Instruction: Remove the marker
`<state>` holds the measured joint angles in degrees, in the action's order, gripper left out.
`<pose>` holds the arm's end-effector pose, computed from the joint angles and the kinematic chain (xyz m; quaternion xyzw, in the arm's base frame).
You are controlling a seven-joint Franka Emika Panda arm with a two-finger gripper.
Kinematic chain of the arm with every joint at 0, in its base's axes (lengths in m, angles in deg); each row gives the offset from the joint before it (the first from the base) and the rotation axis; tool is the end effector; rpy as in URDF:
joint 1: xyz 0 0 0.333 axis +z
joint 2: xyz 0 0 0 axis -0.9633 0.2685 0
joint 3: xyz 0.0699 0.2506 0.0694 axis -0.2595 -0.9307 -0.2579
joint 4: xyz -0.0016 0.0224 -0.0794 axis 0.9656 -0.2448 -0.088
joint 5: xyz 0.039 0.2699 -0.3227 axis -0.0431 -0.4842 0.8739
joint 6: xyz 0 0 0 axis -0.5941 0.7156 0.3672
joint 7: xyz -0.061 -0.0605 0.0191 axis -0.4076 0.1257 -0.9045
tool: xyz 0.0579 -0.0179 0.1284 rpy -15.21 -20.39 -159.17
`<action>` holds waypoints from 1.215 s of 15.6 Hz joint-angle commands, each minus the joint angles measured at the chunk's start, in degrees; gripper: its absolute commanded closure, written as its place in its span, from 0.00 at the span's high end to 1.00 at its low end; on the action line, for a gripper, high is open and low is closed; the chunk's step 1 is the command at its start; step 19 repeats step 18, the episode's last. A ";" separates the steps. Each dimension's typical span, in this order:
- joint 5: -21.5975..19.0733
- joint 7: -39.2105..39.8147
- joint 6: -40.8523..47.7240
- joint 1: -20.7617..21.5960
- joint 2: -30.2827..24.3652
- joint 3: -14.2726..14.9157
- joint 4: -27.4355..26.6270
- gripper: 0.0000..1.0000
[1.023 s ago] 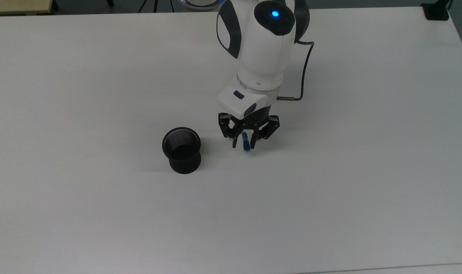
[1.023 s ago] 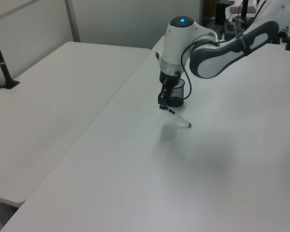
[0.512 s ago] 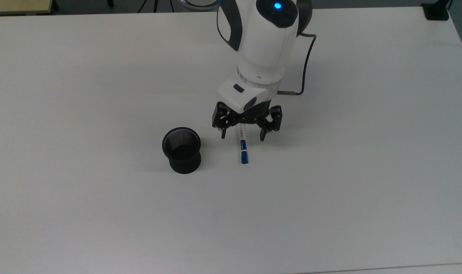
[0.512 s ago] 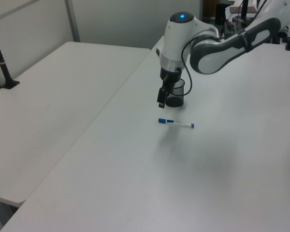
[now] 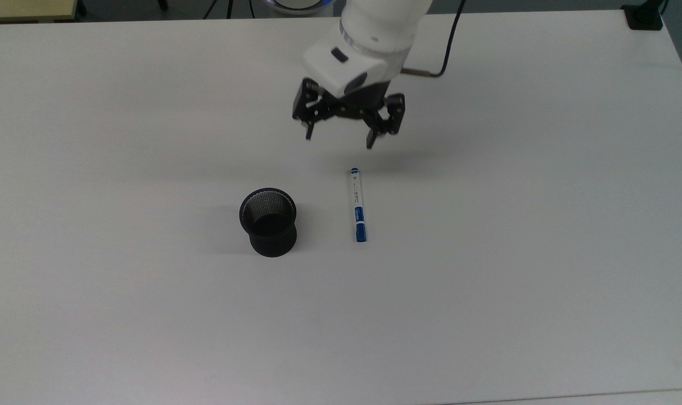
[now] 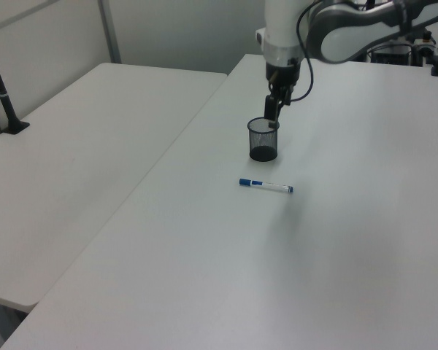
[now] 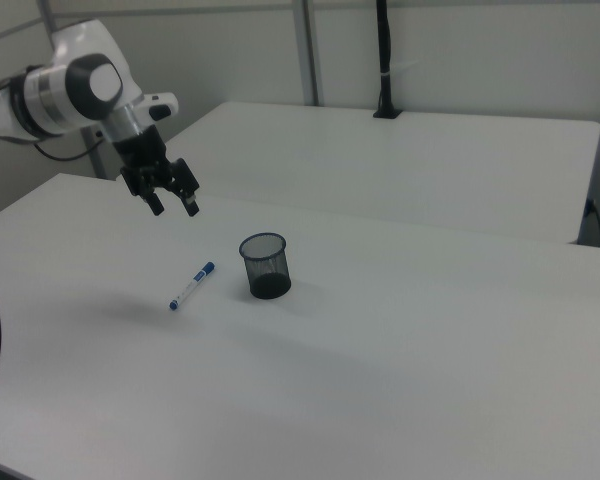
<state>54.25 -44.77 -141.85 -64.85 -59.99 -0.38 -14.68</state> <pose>0.6505 0.1424 0.4015 0.9929 -0.0085 0.0555 0.1053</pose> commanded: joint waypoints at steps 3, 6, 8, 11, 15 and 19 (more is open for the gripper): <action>-9.53 9.74 8.74 -3.50 -9.61 1.03 -3.31 1.00; -12.53 10.73 12.35 -4.13 -12.16 1.30 -3.48 1.00; -13.59 10.99 14.63 -5.00 -13.65 1.38 -3.48 1.00; -13.69 11.26 14.82 -5.27 -13.92 1.56 -3.48 1.00; -13.25 11.34 14.73 -4.92 -14.19 2.35 -3.48 1.00; -13.33 11.26 14.73 -5.35 -14.10 2.88 -3.13 1.00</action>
